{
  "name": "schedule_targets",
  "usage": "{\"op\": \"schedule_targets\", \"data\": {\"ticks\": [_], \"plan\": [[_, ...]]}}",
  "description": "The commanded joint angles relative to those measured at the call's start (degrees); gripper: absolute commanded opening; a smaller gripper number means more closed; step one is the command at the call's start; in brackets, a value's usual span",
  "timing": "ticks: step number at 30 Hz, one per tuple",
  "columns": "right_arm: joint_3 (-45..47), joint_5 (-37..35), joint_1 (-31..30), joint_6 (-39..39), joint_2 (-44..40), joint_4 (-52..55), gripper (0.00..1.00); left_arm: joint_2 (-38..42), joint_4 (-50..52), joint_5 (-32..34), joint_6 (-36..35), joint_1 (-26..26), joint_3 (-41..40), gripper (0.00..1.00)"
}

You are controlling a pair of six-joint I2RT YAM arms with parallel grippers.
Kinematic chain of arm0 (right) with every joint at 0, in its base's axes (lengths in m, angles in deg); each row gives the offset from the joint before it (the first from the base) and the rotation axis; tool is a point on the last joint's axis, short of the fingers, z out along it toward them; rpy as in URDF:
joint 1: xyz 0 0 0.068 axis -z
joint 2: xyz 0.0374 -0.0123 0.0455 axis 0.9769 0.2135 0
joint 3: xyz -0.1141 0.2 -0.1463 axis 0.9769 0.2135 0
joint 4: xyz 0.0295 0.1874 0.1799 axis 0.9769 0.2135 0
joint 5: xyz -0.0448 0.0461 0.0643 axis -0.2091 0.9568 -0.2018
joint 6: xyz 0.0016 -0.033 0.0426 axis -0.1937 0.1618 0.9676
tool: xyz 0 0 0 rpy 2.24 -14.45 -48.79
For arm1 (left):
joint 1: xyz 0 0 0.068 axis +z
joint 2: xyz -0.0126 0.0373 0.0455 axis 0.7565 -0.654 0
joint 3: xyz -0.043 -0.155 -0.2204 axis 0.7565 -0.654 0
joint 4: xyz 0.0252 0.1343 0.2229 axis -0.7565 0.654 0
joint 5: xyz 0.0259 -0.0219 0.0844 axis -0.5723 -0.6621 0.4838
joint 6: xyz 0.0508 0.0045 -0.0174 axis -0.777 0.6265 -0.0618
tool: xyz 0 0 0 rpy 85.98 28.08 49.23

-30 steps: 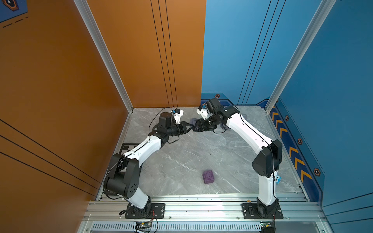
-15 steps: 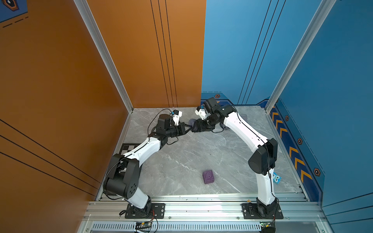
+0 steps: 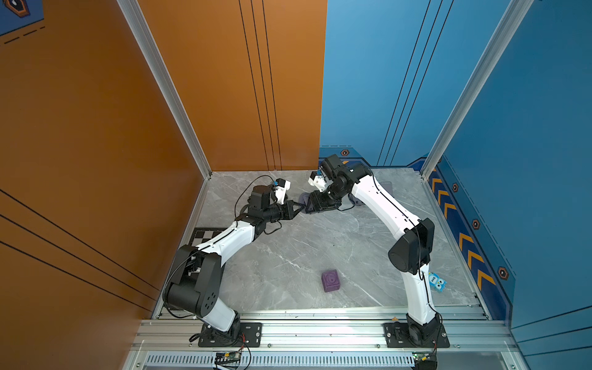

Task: Open the phone stand

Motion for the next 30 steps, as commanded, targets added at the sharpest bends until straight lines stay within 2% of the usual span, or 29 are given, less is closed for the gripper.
{"op": "schedule_targets", "data": {"ticks": [1, 13, 20, 24, 30], "plan": [[-3.9, 0.3, 1.8, -0.9, -3.4, -1.2, 0.34, -2.8, 11.2, 5.9, -2.9, 0.8, -3.5, 0.0], [-3.4, -0.1, 1.8, -1.1, -5.6, -1.1, 0.34, -2.7, 11.2, 5.3, -3.6, 1.3, -5.4, 0.0], [-3.5, 0.4, 0.8, -1.0, -4.3, -1.4, 0.38, 0.8, 11.2, 4.8, -1.6, 1.4, -4.2, 0.0], [-3.5, 1.7, 0.8, -0.4, -1.9, -2.2, 0.43, 2.7, 11.2, 4.9, 0.4, 1.3, -2.0, 0.0], [-3.6, 3.0, 0.7, 0.5, -0.6, -3.8, 0.6, 4.8, 11.3, 4.7, 1.9, 1.4, 0.1, 0.0]]}}
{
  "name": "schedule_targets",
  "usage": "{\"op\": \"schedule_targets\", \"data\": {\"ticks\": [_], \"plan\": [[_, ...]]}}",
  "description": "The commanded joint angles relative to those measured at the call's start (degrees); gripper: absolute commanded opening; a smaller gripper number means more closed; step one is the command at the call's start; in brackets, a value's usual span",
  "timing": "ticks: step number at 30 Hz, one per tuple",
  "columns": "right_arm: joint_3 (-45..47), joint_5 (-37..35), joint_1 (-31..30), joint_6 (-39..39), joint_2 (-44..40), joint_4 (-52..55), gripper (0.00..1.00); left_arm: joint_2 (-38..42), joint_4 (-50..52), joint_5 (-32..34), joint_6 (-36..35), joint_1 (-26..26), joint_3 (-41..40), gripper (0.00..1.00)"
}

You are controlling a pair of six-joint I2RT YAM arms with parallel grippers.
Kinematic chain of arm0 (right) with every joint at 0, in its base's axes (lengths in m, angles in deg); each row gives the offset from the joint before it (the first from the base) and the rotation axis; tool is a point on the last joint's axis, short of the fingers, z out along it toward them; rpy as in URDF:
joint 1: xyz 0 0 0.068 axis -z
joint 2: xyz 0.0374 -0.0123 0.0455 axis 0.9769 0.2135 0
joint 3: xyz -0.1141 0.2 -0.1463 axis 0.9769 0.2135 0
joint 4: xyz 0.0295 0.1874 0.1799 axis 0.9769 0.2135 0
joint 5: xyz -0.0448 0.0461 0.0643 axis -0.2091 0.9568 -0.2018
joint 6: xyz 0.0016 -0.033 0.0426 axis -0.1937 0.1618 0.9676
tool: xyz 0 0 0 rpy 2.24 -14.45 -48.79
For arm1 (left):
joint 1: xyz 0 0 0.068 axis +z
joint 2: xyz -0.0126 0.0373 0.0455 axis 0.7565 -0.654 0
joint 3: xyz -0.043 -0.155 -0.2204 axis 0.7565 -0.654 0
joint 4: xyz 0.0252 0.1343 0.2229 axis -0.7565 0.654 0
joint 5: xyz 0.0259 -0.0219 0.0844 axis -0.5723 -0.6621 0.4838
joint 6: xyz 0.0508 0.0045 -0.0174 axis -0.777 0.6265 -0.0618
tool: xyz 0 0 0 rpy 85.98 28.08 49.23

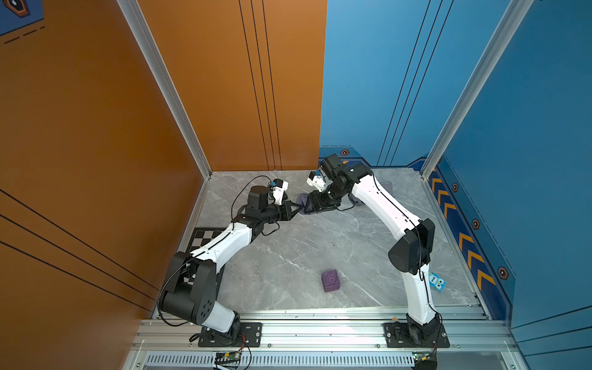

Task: Open the phone stand

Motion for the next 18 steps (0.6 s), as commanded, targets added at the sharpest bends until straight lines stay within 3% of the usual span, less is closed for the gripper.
{"op": "schedule_targets", "data": {"ticks": [1, 14, 18], "plan": [[-2.9, 0.4, 0.9, 0.9, -0.4, -4.4, 0.61, 1.2, 7.2, 3.2, 1.5, 1.2, 0.4, 0.0], [-2.7, 1.6, 0.7, 1.8, 1.0, -6.0, 0.91, 5.1, 7.2, 3.3, 3.1, 1.1, 0.5, 0.0], [-3.0, 1.6, 0.5, 2.0, 2.2, -6.8, 0.93, 5.8, 7.3, 3.3, 3.4, 1.1, 0.2, 0.0]]}}
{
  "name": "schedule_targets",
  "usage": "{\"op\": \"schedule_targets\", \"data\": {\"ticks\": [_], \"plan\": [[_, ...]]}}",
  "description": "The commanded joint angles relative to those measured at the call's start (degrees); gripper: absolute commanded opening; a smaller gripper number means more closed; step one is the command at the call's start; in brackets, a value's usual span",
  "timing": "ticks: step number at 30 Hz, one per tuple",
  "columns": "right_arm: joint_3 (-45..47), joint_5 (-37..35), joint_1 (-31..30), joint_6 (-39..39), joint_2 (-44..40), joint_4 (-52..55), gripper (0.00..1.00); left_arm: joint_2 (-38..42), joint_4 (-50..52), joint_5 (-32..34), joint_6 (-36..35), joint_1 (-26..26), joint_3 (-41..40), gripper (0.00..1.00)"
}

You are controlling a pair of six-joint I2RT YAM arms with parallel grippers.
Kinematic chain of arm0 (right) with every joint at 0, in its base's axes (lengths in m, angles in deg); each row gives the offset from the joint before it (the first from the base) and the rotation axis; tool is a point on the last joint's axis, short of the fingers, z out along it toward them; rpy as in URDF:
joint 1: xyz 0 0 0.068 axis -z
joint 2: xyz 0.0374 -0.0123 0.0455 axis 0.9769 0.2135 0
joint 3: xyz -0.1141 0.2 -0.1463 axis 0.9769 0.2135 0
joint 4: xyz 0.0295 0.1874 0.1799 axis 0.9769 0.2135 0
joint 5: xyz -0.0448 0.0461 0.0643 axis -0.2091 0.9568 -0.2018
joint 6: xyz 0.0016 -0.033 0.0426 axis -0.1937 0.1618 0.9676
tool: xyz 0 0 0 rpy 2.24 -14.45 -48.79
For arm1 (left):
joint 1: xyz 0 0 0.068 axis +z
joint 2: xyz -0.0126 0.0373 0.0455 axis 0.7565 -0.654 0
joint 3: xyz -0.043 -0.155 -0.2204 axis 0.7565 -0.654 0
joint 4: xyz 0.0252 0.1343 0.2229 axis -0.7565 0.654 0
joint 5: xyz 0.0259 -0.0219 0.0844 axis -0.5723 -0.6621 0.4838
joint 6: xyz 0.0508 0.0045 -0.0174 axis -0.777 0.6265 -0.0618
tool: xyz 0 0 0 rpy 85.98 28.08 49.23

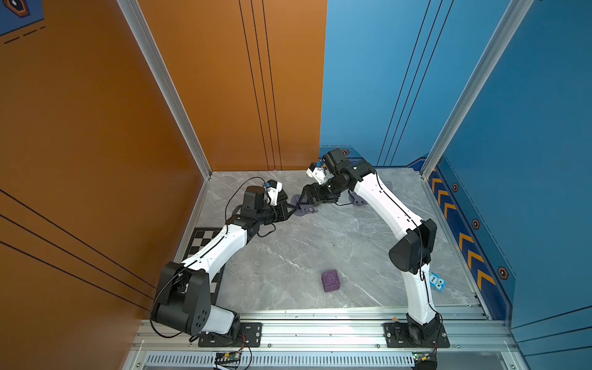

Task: Open the phone stand

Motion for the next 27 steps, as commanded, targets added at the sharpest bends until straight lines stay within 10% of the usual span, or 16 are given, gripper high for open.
{"op": "schedule_targets", "data": {"ticks": [1, 12, 27], "plan": [[-1.4, 0.6, -0.3, 0.3, 2.1, -1.3, 0.94, 1.7, 0.1, 0.4, 0.6, 0.3, 0.0, 0.0], [-5.0, 0.6, -1.6, 1.3, 5.5, -1.9, 0.89, 2.5, 0.1, 0.2, 1.0, 0.3, -1.0, 0.0], [-6.7, -0.7, -1.4, 1.0, 5.1, -1.8, 0.44, 2.9, 0.1, 3.5, 2.6, 0.2, -2.1, 0.0]]}}
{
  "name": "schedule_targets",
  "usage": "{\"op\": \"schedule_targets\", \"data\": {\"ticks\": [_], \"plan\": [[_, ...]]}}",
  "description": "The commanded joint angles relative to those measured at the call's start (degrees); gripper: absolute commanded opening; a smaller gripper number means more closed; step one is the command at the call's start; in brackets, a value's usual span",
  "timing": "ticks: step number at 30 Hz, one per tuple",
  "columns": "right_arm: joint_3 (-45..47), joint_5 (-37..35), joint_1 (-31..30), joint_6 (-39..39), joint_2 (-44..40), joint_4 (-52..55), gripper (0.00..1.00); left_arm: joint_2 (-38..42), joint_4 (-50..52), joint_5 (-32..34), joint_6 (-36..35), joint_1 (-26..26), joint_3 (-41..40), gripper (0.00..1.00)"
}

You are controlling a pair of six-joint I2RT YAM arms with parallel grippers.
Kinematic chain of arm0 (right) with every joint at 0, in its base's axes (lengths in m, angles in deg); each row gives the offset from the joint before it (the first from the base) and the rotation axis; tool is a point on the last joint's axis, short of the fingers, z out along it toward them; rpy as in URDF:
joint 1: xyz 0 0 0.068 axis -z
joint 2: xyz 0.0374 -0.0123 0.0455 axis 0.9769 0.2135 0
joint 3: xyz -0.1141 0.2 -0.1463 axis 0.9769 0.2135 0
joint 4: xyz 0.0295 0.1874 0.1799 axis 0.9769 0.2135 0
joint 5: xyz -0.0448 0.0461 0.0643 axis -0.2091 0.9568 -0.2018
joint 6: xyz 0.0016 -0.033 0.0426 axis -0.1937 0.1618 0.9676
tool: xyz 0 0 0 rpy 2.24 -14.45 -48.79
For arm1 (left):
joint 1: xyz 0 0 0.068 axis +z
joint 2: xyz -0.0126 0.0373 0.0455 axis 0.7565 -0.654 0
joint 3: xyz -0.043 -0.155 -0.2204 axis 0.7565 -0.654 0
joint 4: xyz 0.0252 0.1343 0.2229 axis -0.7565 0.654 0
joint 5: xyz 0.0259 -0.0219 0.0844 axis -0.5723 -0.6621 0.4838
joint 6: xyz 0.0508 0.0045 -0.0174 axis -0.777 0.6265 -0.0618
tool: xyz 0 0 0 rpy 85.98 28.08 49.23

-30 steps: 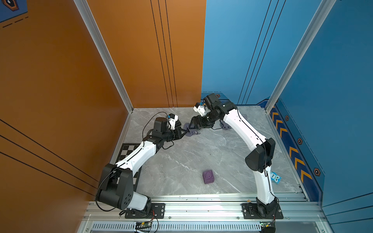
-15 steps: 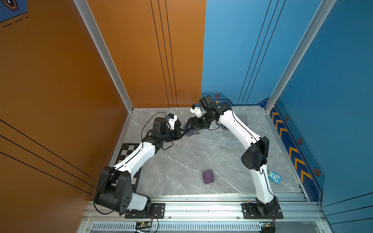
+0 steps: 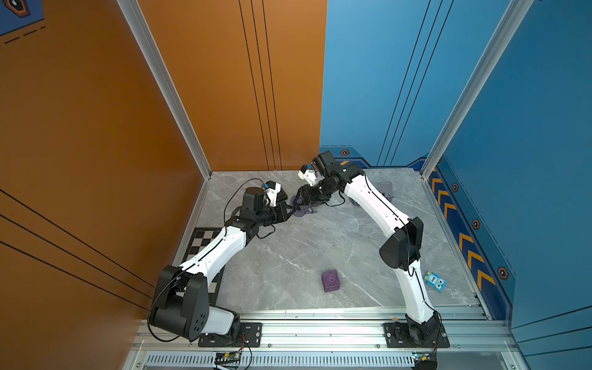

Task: Open the phone stand

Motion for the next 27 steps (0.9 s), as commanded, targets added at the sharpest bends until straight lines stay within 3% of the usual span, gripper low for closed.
{"op": "schedule_targets", "data": {"ticks": [1, 15, 27], "plan": [[-1.1, -2.6, 0.4, -0.6, -1.3, -0.4, 0.43, 1.4, 0.0, 2.9, 1.7, 0.3, -1.1, 0.0], [-0.6, -16.8, -2.4, -3.9, -8.0, 1.1, 0.39, -6.7, 7.5, 8.7, 10.0, 1.3, 3.7, 0.0], [2.1, -21.8, -3.5, -4.2, -14.4, -0.3, 0.38, -10.8, 7.6, 9.1, 14.8, 4.3, 3.0, 0.0]]}}
